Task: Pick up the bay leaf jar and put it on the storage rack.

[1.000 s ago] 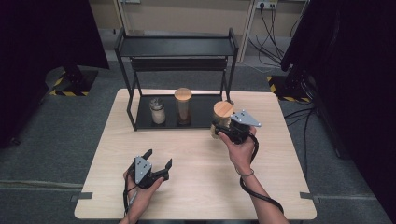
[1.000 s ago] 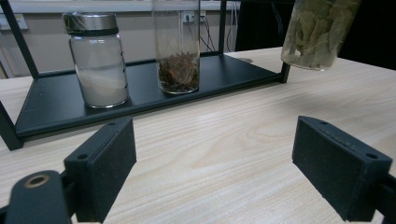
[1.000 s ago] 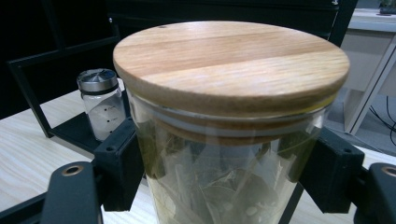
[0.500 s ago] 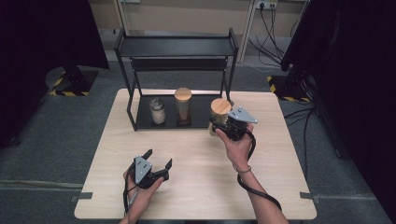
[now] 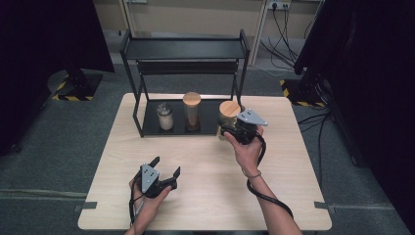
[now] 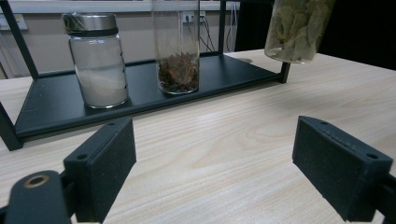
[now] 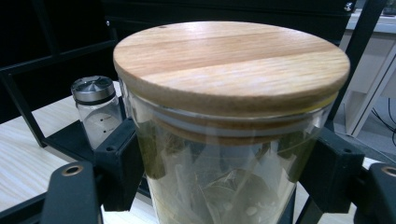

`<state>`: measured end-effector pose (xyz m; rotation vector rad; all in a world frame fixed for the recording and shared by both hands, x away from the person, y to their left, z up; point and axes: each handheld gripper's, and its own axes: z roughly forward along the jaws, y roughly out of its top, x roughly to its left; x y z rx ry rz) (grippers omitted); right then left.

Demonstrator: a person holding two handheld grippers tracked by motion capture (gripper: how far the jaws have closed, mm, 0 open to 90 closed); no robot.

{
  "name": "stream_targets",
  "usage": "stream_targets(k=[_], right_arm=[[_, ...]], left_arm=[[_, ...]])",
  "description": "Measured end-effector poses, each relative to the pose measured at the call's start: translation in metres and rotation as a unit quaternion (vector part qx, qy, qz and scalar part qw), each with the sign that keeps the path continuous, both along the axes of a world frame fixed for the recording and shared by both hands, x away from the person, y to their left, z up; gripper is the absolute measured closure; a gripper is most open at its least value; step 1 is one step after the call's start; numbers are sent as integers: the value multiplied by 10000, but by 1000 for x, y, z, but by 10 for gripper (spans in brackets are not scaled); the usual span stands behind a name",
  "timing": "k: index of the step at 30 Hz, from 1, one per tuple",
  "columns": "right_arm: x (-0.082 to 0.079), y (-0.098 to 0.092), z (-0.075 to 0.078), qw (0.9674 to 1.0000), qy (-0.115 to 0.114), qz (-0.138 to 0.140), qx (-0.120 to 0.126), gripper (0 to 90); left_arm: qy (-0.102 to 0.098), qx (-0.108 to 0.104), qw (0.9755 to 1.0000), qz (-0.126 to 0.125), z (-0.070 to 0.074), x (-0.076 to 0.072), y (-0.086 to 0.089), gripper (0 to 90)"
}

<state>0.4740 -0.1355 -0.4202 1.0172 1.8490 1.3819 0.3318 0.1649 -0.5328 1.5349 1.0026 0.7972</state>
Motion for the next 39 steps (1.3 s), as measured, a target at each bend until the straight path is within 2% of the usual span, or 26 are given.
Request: stream_targets(k=[39], right_arm=[[27, 15, 4, 9999, 52, -108, -116, 253]], left_arm=[[-2, -1, 10000, -12, 0, 0, 0, 130]])
